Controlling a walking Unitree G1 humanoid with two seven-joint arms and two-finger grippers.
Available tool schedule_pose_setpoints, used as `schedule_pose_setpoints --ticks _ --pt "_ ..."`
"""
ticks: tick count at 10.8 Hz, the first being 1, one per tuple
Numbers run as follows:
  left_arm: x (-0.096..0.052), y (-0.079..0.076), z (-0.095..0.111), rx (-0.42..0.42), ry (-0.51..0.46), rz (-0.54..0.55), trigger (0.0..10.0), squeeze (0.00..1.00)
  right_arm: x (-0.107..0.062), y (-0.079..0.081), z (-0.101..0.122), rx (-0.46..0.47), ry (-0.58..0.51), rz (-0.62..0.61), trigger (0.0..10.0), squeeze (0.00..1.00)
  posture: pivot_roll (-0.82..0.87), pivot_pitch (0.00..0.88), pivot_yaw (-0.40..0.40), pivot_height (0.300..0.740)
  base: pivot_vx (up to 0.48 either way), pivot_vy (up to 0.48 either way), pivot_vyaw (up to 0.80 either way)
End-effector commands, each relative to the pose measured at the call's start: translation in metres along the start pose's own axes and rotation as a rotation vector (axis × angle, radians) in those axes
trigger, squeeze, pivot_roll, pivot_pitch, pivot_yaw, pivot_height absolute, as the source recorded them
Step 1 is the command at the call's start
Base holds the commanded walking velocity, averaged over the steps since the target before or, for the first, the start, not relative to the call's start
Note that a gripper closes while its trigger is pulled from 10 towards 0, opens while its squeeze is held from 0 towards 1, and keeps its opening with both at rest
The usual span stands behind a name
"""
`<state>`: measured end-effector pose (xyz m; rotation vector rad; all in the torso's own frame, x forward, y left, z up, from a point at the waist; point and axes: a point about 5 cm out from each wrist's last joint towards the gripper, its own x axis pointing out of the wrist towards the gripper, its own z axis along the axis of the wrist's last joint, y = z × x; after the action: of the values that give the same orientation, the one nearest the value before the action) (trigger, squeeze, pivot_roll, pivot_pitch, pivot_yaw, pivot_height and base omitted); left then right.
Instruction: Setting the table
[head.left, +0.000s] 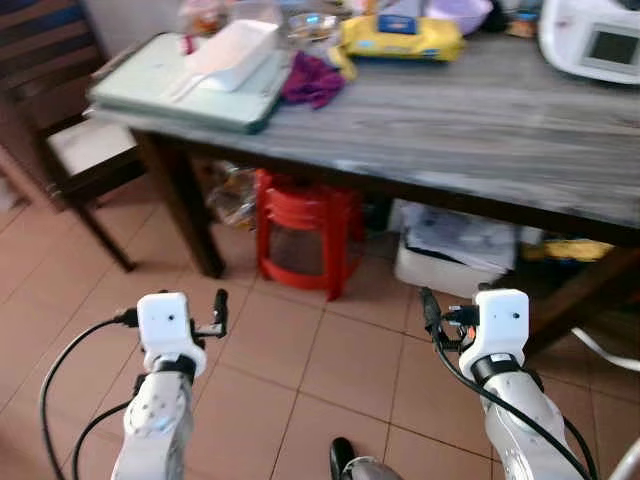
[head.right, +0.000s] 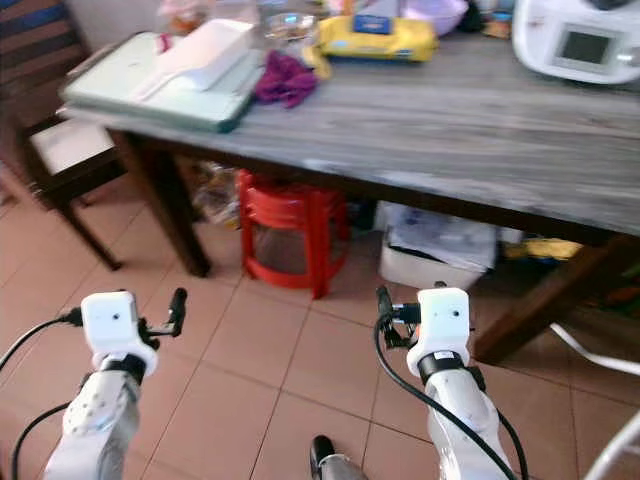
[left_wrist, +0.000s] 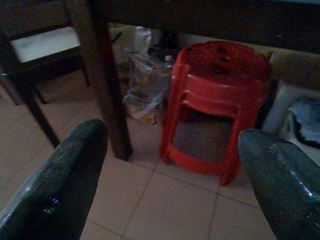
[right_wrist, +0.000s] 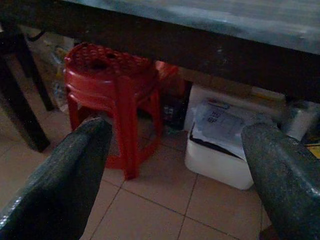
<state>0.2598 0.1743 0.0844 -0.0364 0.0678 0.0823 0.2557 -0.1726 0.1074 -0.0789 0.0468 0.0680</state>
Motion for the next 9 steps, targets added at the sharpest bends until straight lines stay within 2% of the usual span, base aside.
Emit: schedule_pose_setpoints --ticks 1,2,5,9 --pt "0.0 -0.003 -0.007 -0.023 0.038 -0.007 10.0 0.0 0.002 0.0 -0.004 -0.004 0.017 0.007 10.0 0.0 -0.1 0.13 0.02 0.74 0.0 0.0 -0.77" --pt "0.007 -0.008 -0.004 -0.009 0.006 -0.015 10.0 0.0 0.008 0.0 0.0 -0.013 0.001 0.02 10.0 0.0 -0.11 0.103 0.012 0.74 0.0 0.0 0.0" --pt "0.017 -0.011 -0.001 -0.025 -0.005 -0.007 10.0 0.0 0.019 0.0 0.004 -0.02 -0.019 0.023 10.0 0.0 -0.11 0.073 0.012 0.74 0.0 0.0 0.0" --pt "0.019 -0.013 -0.002 -0.008 -0.002 -0.021 10.0 0.0 0.021 0.006 0.003 -0.009 -0.03 0.029 10.0 0.0 -0.1 0.088 0.029 0.74 0.0 0.0 0.0"
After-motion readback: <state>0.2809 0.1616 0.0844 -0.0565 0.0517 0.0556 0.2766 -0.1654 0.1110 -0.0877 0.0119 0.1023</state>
